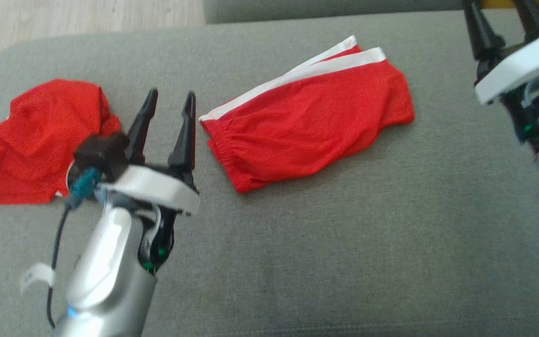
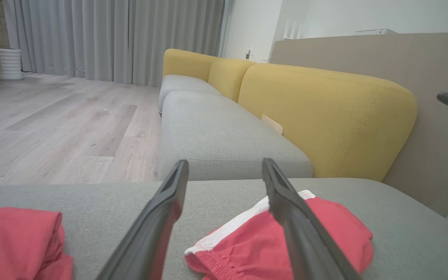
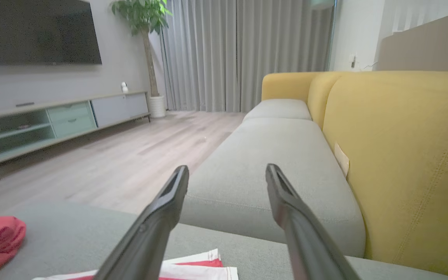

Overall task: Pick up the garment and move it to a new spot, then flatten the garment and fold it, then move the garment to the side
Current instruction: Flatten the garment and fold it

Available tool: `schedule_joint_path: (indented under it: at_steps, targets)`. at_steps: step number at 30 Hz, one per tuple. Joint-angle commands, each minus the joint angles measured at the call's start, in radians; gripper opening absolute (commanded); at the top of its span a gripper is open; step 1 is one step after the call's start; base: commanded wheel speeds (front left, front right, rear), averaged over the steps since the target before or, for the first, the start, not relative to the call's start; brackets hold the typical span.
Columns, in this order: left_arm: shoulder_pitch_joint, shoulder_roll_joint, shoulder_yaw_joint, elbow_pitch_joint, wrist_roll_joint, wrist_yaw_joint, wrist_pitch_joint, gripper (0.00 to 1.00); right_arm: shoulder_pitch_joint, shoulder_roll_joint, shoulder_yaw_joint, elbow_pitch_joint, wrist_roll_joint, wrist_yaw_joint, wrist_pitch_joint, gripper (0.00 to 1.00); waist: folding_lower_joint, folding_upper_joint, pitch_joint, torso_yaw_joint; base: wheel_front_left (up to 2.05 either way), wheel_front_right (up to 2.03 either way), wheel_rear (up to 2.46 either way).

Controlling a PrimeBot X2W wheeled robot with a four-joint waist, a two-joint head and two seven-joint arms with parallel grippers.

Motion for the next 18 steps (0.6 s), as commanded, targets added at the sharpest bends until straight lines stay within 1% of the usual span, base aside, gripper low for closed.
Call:
schedule_joint_path:
  at_steps: [1,3,5,8,10,14,18]
  targets:
    - [-0.004,0.019,0.041,-0.047,0.018,0.008,-0.012,1.0,0.052,0.02,-0.047,-0.041,-0.056,-0.001,-0.01,1.0,0.0,0.0,-0.033,-0.023,0.0,0.0,0.0]
    - [0.039,0.017,0.051,-0.065,0.039,0.01,-0.012,1.0,0.139,0.059,-0.17,-0.077,-0.123,-0.001,-0.011,1.0,0.0,0.0,-0.055,-0.031,0.0,0.0,0.0]
    - [0.081,0.012,0.062,-0.077,0.056,0.014,-0.012,1.0,0.228,0.097,-0.277,-0.122,-0.223,-0.001,-0.011,1.0,0.0,0.0,-0.074,-0.036,0.0,0.0,0.0]
    - [0.142,0.005,0.064,-0.095,0.092,0.014,-0.012,1.0,0.372,0.17,-0.422,-0.194,-0.372,-0.001,-0.011,1.0,0.0,0.0,-0.1,-0.04,0.0,0.0,0.0]
    - [0.18,0.0,0.07,-0.106,0.109,0.016,-0.012,1.0,0.468,0.23,-0.519,-0.238,-0.451,-0.001,-0.011,1.0,0.0,0.0,-0.114,-0.039,0.0,0.0,0.0]
    - [0.251,-0.01,0.078,-0.133,0.147,0.018,-0.012,1.0,0.64,0.348,-0.667,-0.32,-0.588,-0.001,-0.011,1.0,0.0,0.0,-0.137,-0.036,0.0,0.0,0.0]
    - [0.327,-0.02,0.084,-0.162,0.172,0.033,-0.012,1.0,0.778,0.422,-0.761,-0.382,-0.692,-0.001,-0.011,1.0,0.0,0.0,-0.152,-0.032,0.0,0.0,0.0]
